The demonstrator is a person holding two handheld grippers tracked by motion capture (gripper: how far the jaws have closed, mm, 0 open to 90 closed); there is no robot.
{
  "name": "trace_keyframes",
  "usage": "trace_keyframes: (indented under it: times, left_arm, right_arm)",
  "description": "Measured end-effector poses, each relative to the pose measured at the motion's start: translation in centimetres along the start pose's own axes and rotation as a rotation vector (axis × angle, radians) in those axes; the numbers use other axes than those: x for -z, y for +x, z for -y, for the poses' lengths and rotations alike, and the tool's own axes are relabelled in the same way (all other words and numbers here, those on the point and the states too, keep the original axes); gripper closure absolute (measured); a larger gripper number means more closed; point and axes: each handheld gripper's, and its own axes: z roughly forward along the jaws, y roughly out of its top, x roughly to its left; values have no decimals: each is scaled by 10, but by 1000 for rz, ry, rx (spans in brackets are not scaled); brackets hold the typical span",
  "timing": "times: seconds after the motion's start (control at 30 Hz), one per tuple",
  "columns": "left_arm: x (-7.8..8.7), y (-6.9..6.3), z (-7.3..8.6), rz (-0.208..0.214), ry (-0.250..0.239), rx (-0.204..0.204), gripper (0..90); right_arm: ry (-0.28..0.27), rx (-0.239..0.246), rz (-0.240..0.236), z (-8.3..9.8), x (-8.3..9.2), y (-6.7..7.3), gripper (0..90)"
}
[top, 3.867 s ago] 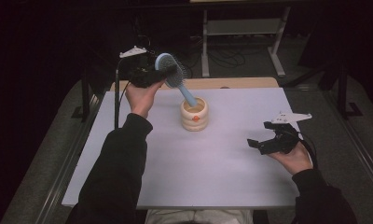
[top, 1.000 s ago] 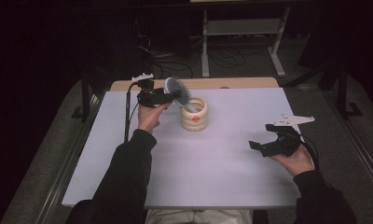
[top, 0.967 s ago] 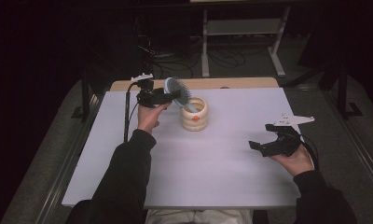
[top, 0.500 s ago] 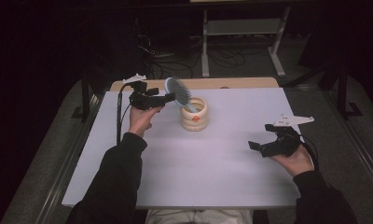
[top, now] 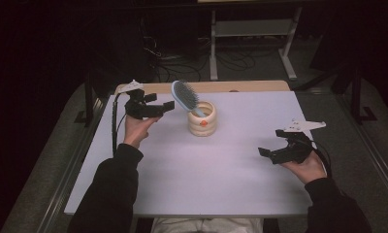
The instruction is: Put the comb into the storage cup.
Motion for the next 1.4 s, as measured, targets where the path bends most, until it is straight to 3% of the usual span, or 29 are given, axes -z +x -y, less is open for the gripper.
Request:
trace_keyframes:
  times: [0.23,0.6,0.87,1.07,1.4]
  left_arm:
    - [15,2,6,-8,-17,-19,0]
    - [36,10,25,-36,8,-48,0]
    - [54,16,36,-42,-3,-32,0]
    - [66,17,44,-44,-14,-56,0]
    - [81,21,56,-53,-24,-48,0]
  right_arm:
    - [4,1,2,0,0,0,0]
    - [11,2,-2,1,-1,2,0]
    - [9,5,-4,1,-1,3,0]
    - [7,3,-6,1,-1,4,0]
    - [4,5,-4,1,0,4,0]
